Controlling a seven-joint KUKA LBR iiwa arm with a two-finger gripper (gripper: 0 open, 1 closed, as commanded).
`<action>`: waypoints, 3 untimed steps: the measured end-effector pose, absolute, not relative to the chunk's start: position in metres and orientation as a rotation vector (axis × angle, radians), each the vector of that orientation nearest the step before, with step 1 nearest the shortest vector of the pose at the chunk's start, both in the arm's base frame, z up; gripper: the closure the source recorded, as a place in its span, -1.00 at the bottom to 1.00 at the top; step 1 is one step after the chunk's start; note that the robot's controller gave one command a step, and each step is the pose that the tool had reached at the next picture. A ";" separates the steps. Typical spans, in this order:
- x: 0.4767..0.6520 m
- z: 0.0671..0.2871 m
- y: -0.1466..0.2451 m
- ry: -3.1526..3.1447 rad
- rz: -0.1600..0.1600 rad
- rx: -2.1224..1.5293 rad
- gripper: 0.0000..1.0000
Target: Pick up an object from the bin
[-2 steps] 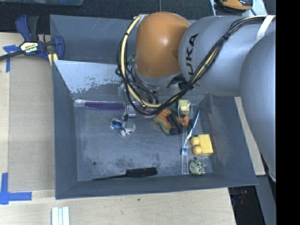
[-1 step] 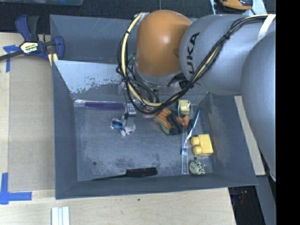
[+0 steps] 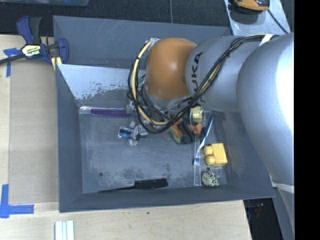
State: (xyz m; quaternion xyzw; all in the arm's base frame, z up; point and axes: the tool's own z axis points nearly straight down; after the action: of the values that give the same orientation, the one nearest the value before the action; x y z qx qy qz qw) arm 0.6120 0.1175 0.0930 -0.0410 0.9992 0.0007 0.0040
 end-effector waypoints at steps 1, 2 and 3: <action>0.613 0.090 0.116 3.119 0.003 -0.267 -1.00; 0.613 0.075 0.113 3.129 0.001 -0.189 -1.00; 0.616 0.071 0.091 3.116 0.003 -0.210 -1.00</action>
Offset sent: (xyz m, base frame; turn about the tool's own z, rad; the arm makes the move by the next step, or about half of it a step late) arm -0.0006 -0.0040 -0.0244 -0.0254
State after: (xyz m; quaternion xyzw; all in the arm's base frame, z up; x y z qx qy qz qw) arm 0.6159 0.0906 0.0709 -0.0672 0.9977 0.0011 0.0093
